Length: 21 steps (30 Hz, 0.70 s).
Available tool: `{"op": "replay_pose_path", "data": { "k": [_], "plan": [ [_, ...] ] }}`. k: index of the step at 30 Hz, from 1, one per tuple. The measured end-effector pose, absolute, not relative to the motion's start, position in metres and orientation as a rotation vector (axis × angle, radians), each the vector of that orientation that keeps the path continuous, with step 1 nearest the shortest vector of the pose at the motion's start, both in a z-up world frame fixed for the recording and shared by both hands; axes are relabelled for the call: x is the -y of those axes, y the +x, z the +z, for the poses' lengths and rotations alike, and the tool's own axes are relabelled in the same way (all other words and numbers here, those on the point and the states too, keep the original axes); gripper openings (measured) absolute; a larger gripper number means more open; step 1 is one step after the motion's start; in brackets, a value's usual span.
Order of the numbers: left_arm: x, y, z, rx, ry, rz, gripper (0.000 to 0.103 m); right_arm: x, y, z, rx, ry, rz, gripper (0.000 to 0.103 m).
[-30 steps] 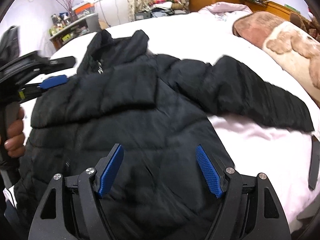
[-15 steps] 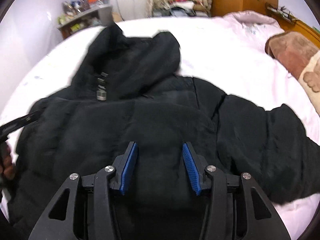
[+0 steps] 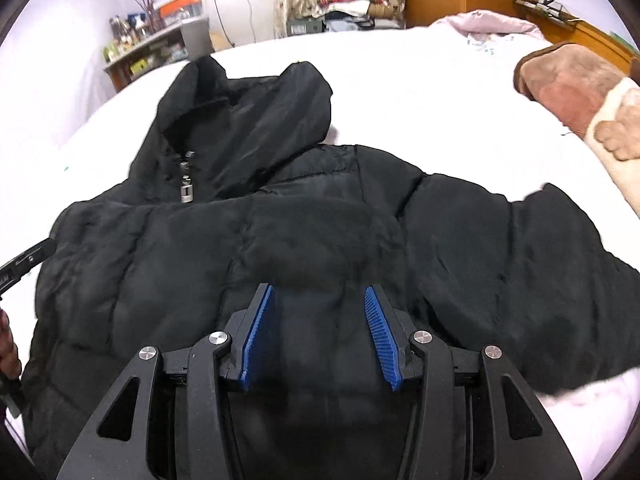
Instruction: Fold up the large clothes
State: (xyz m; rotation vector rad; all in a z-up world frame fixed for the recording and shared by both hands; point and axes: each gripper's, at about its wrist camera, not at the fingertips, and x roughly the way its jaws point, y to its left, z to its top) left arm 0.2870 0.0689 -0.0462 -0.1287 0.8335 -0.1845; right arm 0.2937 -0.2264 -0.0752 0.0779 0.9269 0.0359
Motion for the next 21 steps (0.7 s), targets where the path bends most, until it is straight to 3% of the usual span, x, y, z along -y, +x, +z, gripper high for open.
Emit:
{"op": "replay_pose_path", "data": {
  "k": [5, 10, 21],
  "plan": [
    [-0.072, 0.287, -0.086, -0.932, -0.123, -0.149, 0.051, 0.230, 0.300, -0.118, -1.036, 0.031, 0.037, 0.048],
    [-0.066, 0.287, -0.086, -0.936, -0.075, -0.122, 0.051, 0.229, 0.298, -0.116, -1.045, 0.018, 0.029, 0.048],
    [-0.054, 0.183, -0.007, -0.862, -0.096, -0.169, 0.050, 0.242, 0.195, -0.034, -0.921, 0.085, -0.025, 0.048]
  ]
}}
